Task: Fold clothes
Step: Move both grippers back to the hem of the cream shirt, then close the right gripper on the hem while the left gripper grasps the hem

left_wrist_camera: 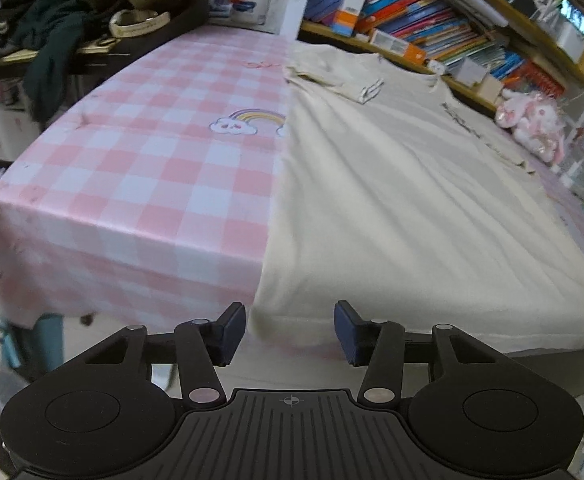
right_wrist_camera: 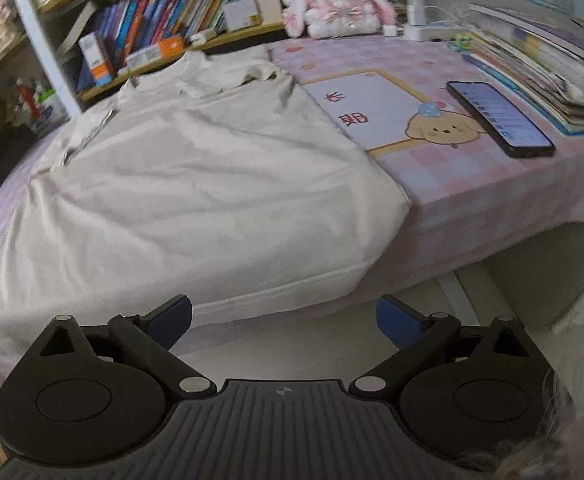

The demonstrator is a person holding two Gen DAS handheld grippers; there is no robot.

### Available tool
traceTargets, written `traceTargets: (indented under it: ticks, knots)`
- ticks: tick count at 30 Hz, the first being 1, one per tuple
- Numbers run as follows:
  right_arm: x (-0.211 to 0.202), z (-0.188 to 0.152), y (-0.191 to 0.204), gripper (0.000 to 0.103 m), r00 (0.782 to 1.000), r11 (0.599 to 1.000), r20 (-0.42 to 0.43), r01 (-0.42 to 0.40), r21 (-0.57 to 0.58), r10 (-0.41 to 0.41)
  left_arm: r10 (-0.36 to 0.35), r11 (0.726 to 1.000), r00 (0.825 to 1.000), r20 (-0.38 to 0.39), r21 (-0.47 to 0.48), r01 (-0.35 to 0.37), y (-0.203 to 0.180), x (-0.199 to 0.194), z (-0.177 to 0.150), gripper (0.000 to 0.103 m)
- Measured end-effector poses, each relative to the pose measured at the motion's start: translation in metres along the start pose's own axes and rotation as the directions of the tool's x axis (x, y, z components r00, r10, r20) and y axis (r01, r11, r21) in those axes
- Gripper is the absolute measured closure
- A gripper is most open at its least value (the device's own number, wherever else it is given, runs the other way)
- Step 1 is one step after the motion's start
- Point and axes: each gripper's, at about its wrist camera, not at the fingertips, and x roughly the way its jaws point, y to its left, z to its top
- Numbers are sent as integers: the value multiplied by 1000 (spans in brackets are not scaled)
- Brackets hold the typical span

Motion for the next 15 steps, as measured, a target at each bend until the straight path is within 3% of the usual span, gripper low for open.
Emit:
traceTargets:
  ticks: [4,7,11,14,15]
  knots:
    - [9,8,-17,4,999,998,-36,-31,-61,29,-23,1000,1000,1,15,23,11,9,7,56]
    - [15,19,-32,7,999,996,-41,-8,-94,4,-45,999,999,-13,27,45,16,16,8,56]
    - [29,34,-56,21,998,997,-51,19,-70,-22,-83,997,996,-34,2,84,22,22,7,56]
    - [43,44,-72,34,997,1000,-82,-8,-27,5,-101,995,994,-46,-30,100,25,24,4,72]
    - [47,47,-76,35,996,1000,-85,-19,-15,18,-97,995,994,-46,-33,95,24,24,4,84]
